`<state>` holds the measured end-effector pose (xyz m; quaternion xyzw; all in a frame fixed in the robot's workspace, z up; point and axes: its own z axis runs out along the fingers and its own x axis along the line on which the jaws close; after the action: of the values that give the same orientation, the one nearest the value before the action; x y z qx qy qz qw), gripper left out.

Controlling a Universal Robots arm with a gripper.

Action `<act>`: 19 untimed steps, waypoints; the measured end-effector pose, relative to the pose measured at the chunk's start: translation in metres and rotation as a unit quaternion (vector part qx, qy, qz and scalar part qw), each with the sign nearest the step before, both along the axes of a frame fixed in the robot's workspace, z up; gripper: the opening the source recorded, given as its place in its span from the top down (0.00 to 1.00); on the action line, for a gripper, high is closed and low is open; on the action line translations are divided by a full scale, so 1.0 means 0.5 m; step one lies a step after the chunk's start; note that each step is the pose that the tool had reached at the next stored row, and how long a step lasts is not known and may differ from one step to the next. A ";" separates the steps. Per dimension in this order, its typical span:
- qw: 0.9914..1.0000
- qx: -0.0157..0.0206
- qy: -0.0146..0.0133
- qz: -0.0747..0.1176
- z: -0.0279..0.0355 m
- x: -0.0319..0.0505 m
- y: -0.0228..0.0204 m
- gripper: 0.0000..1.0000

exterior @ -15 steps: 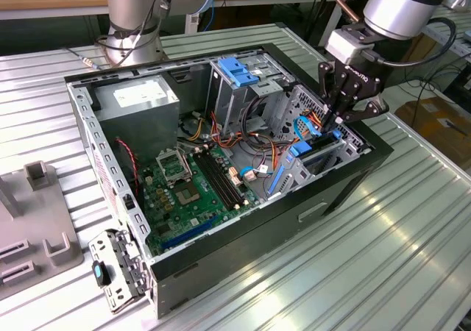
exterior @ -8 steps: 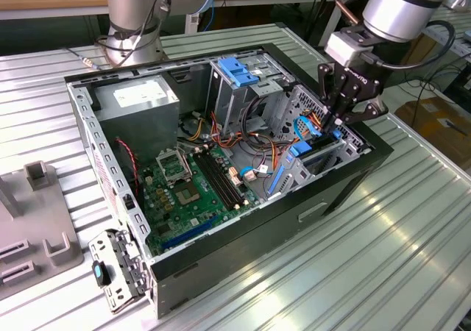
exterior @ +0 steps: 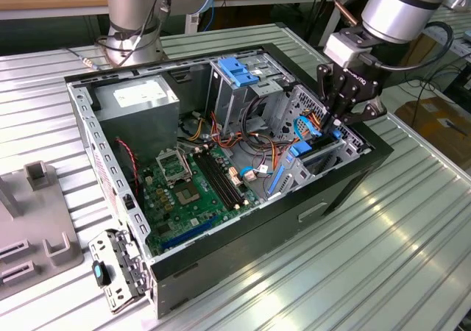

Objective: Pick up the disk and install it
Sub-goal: 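Insert the second disk wire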

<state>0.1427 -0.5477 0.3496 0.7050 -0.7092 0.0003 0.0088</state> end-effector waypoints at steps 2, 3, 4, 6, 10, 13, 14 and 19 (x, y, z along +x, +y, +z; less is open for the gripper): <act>1.000 0.000 0.000 0.000 -0.002 0.000 0.0000 0.84; 1.000 0.000 0.000 0.000 -0.003 0.000 -0.0001 0.84; 1.000 0.000 0.000 0.000 -0.003 0.000 -0.0001 0.84; 1.000 0.000 0.000 0.000 -0.004 0.000 -0.0001 0.84; 1.000 0.000 0.000 0.000 -0.006 0.000 -0.0001 0.84; 1.000 0.000 0.000 0.000 -0.006 0.000 -0.0001 0.84; 1.000 0.000 0.000 0.000 -0.008 0.000 0.0000 0.84; 1.000 0.000 0.000 0.000 -0.013 0.000 -0.0002 0.84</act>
<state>0.1427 -0.5478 0.3432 0.7050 -0.7092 0.0004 0.0089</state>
